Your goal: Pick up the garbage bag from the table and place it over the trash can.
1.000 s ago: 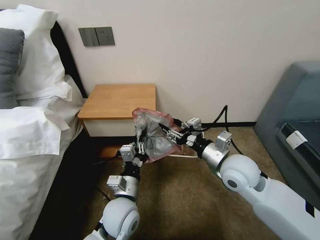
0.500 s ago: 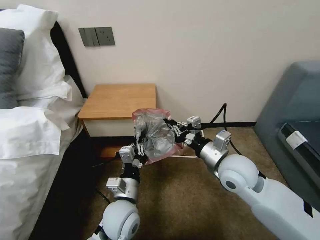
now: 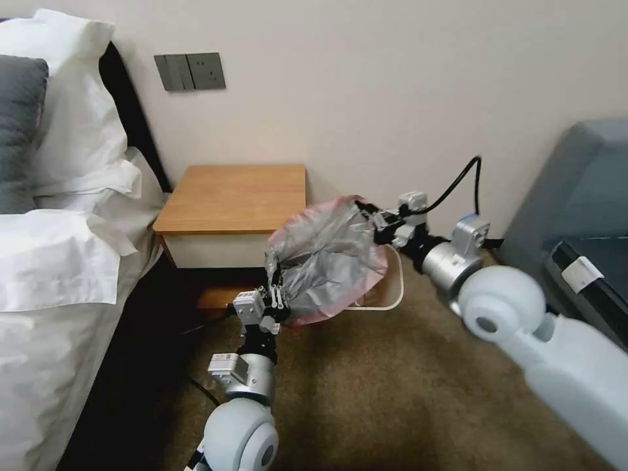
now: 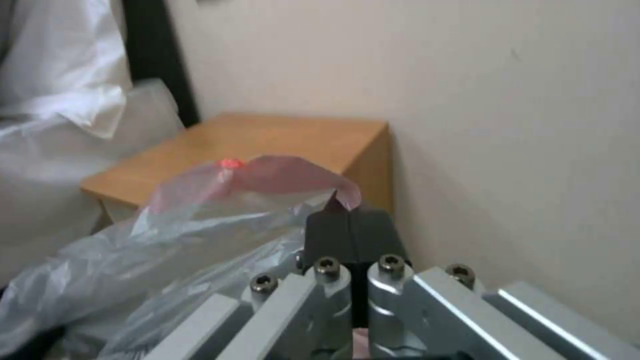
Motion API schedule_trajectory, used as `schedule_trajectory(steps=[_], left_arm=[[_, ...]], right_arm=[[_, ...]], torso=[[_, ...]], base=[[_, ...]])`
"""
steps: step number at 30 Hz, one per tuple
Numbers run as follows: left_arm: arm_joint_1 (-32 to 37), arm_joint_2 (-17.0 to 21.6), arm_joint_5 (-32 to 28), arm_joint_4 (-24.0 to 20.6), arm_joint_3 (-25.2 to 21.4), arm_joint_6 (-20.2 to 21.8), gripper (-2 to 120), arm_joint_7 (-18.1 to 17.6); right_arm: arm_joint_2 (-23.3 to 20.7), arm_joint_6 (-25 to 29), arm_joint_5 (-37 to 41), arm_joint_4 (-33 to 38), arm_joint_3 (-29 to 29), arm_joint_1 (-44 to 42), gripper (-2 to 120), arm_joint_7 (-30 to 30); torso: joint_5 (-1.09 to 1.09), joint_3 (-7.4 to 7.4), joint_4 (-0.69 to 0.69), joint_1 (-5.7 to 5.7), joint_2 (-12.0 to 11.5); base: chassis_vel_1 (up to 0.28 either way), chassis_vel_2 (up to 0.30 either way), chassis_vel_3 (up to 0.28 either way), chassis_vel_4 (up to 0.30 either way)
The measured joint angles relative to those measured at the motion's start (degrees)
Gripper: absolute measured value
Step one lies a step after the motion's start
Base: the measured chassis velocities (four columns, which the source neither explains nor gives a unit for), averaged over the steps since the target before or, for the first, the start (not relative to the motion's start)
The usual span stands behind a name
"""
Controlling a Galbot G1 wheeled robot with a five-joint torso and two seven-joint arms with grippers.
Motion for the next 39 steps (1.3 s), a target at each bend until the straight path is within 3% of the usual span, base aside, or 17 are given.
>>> schedule_trajectory(steps=[13, 18, 28, 39], left_arm=[[-0.4, -1.5, -0.8, 0.1, 0.0, 0.0, 11, 0.1], [-0.8, -1.8, -1.1, 0.5, -0.1, -0.1, 11, 0.1], [-1.8, -2.0, -0.7, 1.0, 0.0, -0.8, 11, 0.5], [-1.9, -1.6, 2.8, 1.0, 0.1, -3.4, 11, 2.5]], right_arm=[[-6.4, -7.7, 15.1, -0.1, 1.5, 4.7, 0, 3.3], [-6.5, -11.5, 22.6, 0.7, 1.2, 7.0, 21, 9.3], [-9.5, -18.9, 30.5, -0.6, -0.2, 11.5, 55, 14.0], [-9.3, -19.3, 37.1, -4.1, -1.8, 14.7, 92, 18.9]], torso=[[0.0, 0.0, 0.0, 0.0, 0.0], [0.0, 0.0, 0.01, 0.0, 0.0], [-0.01, 0.0, 0.0, 0.0, 0.0], [0.0, 0.0, 0.0, 0.0, 0.0]], base=[[0.0, 0.0, 0.0, 0.0], [0.0, 0.0, 0.0, 0.0], [0.0, 0.0, 0.0, 0.0], [0.0, 0.0, 0.0, 0.0]])
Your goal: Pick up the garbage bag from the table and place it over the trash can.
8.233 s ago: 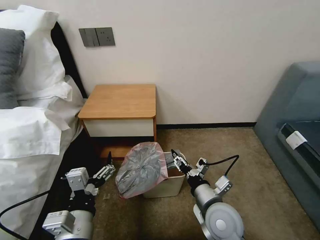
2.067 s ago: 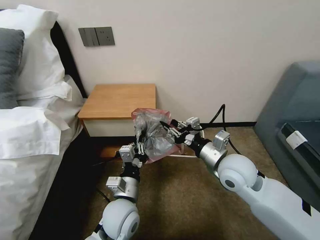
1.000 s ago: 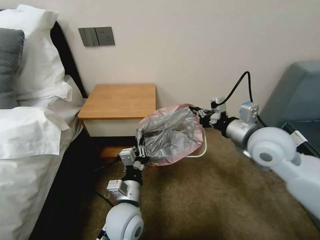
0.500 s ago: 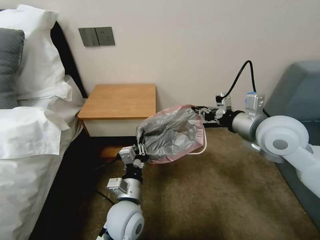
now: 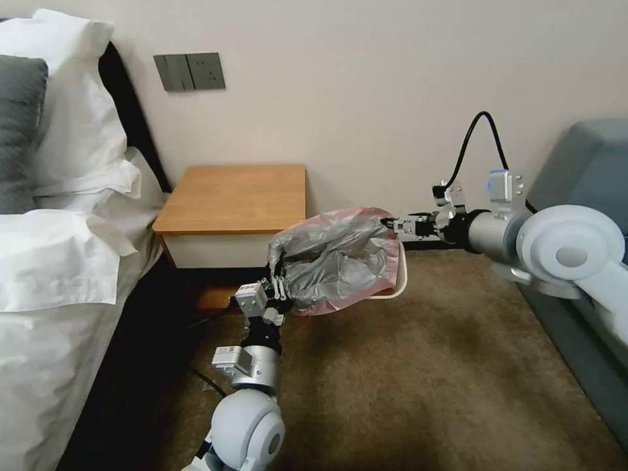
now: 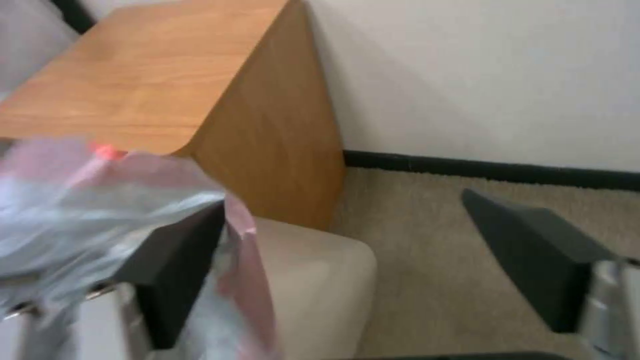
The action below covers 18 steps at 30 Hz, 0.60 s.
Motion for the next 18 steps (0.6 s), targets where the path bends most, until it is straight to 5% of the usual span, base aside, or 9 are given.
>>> schedule_trajectory(steps=[8, 13, 18], left_arm=[[1.3, 0.4, 1.9, -0.1, -0.4, -6.0, 11, 4.0], [1.3, 0.1, 2.1, 0.0, -0.5, -7.2, 11, 5.1], [1.2, -0.4, 1.0, 0.0, -0.4, -7.2, 11, 5.0]], right_arm=[[-1.4, 0.0, 13.6, -2.4, -1.9, 4.1, 100, 10.0], [-5.1, 0.1, 27.0, -4.0, -3.5, 8.0, 100, 14.1], [-6.6, 0.1, 31.9, -5.3, -3.1, 7.7, 100, 15.0]], torso=[[0.0, 0.0, 0.01, 0.0, 0.0], [-0.01, 0.0, 0.0, 0.0, 0.0], [0.0, 0.0, 0.0, 0.0, 0.0]], base=[[0.0, 0.0, 0.0, 0.0], [0.0, 0.0, 0.0, 0.0], [0.0, 0.0, 0.0, 0.0]])
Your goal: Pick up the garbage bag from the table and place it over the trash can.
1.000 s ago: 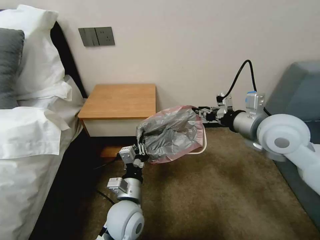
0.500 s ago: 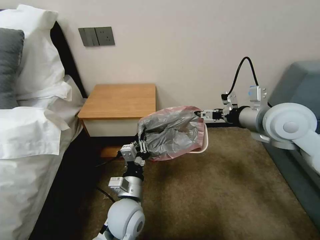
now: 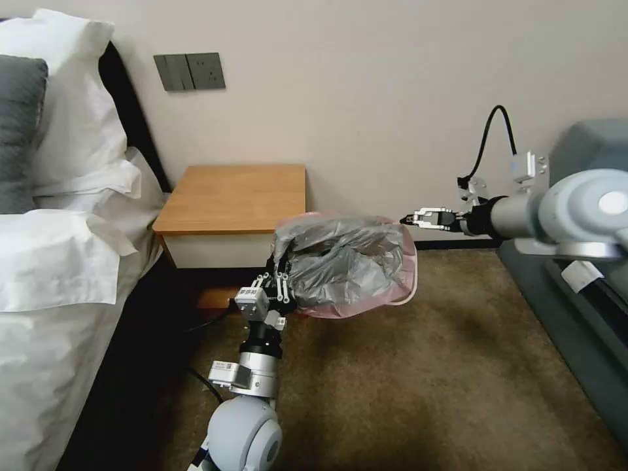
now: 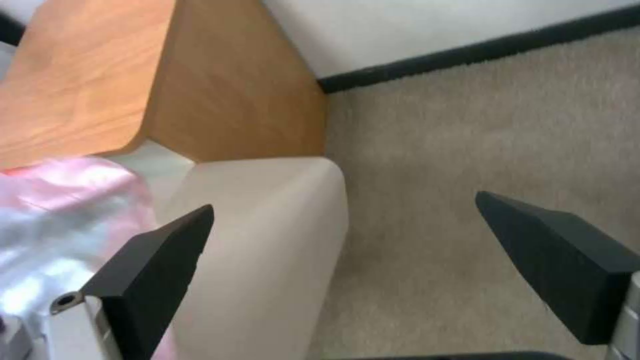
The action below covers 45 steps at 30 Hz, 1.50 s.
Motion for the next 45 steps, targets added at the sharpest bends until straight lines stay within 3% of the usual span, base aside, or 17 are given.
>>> schedule_trajectory(steps=[6, 10, 13, 15, 20, 23, 24, 27, 29, 32, 36, 45], left_arm=[[-0.2, -0.5, -3.5, -0.2, 0.1, 2.6, 11, -2.7], [-0.2, -0.8, -6.9, -0.4, -0.1, 5.0, 11, -5.7], [-0.1, -0.8, -9.8, -1.2, -0.3, 7.2, 11, -8.5], [-0.1, -0.7, -10.8, -1.4, -0.4, 7.8, 11, -9.4], [-0.8, -0.6, -12.6, -1.8, -0.6, 8.9, 11, -11.2], [-1.7, -0.7, -12.8, -1.6, -0.5, 9.7, 11, -12.0], [-1.7, -0.7, -12.8, -1.6, -0.5, 9.7, 11, -12.0], [-2.2, -0.7, -12.7, -1.3, -0.4, 10.1, 11, -12.1], [-2.3, -0.7, -12.7, -1.2, -0.4, 10.2, 11, -12.1], [-2.5, -0.8, -12.6, -1.2, -0.3, 10.4, 11, -12.2], [-2.5, -0.7, -12.5, -1.4, -0.3, 10.6, 11, -12.2], [-2.2, -0.8, -11.5, -1.5, -0.3, 10.6, 11, -12.0]], right_arm=[[0.8, 0.1, -3.5, 0.1, 2.9, -3.7, 100, -2.2], [2.1, 2.8, -12.2, 2.6, 6.4, -7.6, 100, -7.9], [2.1, 6.5, -17.6, 7.9, 12.7, -13.8, 100, -14.2], [2.1, 7.5, -17.4, 10.4, 15.1, -15.9, 100, -14.8], [3.4, 11.3, -12.2, 19.6, 19.1, -20.7, 100, -9.6], [7.1, 17.5, -2.5, 25.9, 18.3, -21.7, 100, -0.5], [7.1, 17.5, -2.5, 25.9, 18.3, -21.7, 100, -0.5], [10.4, 23.8, 4.6, 29.3, 18.0, -22.9, 100, 7.0], [10.8, 25.2, 5.3, 29.7, 18.2, -24.0, 100, 7.8], [13.2, 27.7, 4.4, 30.1, 20.1, -33.8, 100, 7.7], [16.4, 28.4, 2.0, 30.0, 20.0, -37.3, 100, 7.2], [17.2, 28.7, -2.3, 29.0, 19.5, -34.2, 100, 5.9]], torso=[[0.01, 0.0, -0.01, 0.0, 0.0], [0.01, 0.0, 0.02, 0.0, 0.0], [0.0, 0.0, 0.0, 0.0, 0.0], [-0.01, 0.0, 0.0, 0.0, 0.0], [-0.02, 0.0, -0.01, 0.0, 0.0], [-0.02, 0.0, 0.0, 0.0, 0.0], [-0.02, 0.0, 0.0, 0.0, 0.0], [-0.02, 0.0, 0.02, 0.0, 0.0], [-0.02, 0.0, 0.01, 0.0, 0.0], [0.0, 0.0, -0.01, 0.0, 0.0], [0.0, 0.0, 0.0, 0.0, 0.0], [-0.01, 0.0, 0.02, 0.0, 0.0]], base=[[0.0, 0.0, 0.0, 0.0], [0.0, 0.0, 0.0, 0.0], [0.0, 0.0, 0.0, 0.0], [0.0, 0.0, 0.0, 0.0], [0.0, 0.0, 0.0, 0.0], [0.0, 0.0, 0.0, 0.0], [0.0, 0.0, 0.0, 0.0], [0.0, 0.0, 0.0, 0.0], [0.0, 0.0, 0.0, 0.0], [0.0, 0.0, 0.0, 0.0], [0.0, 0.0, 0.0, 0.0], [0.0, 0.0, 0.0, 0.0]])
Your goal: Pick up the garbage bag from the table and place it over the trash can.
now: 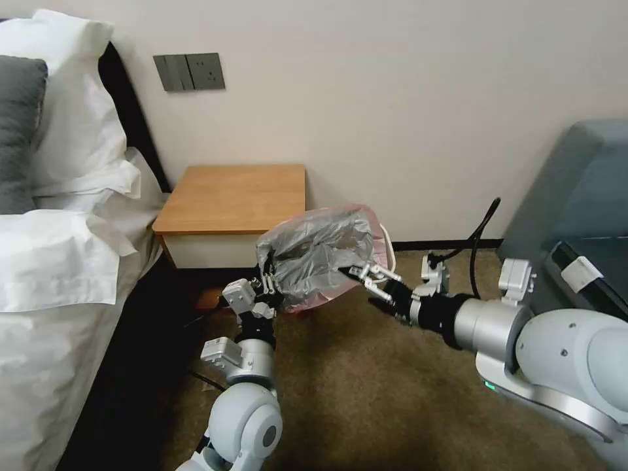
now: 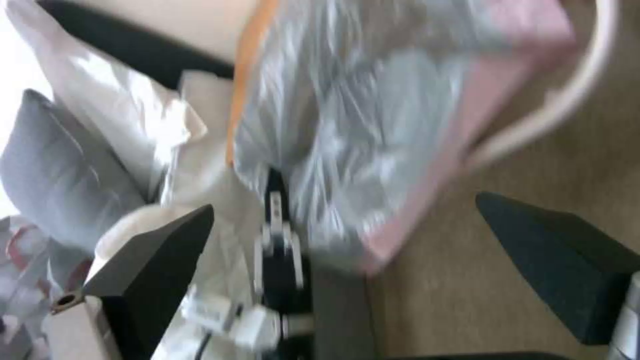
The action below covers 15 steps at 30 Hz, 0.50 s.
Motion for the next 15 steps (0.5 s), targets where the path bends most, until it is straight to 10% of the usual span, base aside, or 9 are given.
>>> schedule_trajectory(steps=[15], left_arm=[[-0.1, 0.1, 2.0, -0.3, 0.3, -1.2, 11, 0.6]], right_arm=[[0.3, 1.3, -2.5, -2.9, -2.1, 4.0, 100, 3.2]], torso=[[0.01, 0.0, -0.02, 0.0, 0.0]], base=[[0.0, 0.0, 0.0, 0.0]])
